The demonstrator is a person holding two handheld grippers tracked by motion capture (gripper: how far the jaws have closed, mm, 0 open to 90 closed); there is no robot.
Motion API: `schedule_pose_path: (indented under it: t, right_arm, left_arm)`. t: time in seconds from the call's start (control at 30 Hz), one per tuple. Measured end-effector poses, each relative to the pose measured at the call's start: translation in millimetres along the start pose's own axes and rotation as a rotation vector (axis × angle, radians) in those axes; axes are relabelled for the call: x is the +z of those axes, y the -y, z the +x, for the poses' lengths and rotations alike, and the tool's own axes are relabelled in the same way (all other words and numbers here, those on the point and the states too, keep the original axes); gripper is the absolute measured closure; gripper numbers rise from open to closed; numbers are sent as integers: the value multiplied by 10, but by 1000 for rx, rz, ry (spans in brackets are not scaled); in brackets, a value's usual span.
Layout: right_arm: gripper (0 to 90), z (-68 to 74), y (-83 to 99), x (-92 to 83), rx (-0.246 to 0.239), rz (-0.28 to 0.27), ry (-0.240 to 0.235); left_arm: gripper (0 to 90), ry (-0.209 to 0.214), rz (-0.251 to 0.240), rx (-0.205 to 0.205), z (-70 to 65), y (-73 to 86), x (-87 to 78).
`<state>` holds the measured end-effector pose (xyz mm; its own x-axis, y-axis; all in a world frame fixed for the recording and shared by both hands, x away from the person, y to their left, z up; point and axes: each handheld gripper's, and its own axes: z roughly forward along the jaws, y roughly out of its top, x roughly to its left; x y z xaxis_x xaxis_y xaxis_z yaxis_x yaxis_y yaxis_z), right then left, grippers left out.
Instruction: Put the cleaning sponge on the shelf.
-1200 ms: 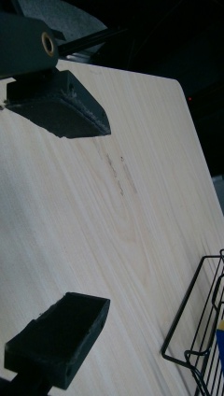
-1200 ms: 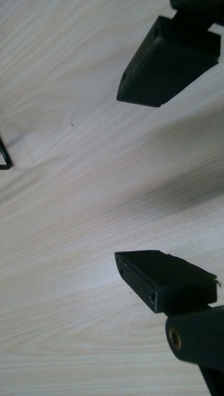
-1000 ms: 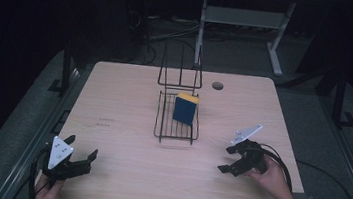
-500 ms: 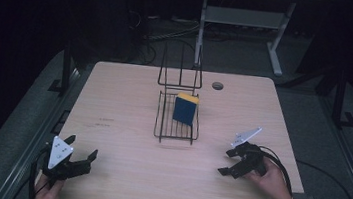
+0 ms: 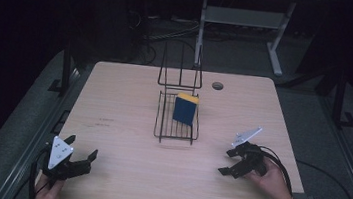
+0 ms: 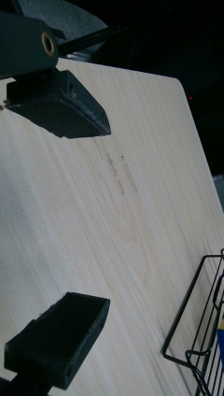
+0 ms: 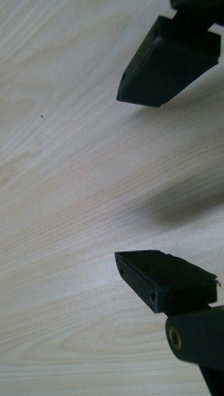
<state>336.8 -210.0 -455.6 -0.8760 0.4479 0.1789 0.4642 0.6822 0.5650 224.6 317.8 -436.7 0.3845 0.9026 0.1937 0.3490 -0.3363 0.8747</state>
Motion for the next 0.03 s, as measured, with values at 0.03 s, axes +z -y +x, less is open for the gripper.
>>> schedule_pose_path:
  t: [0.03]
  right_arm:
    - [184, -2, 1, 9, 3, 2, -4]
  left_arm:
    - [139, 0, 2, 0, 0, 2, 5]
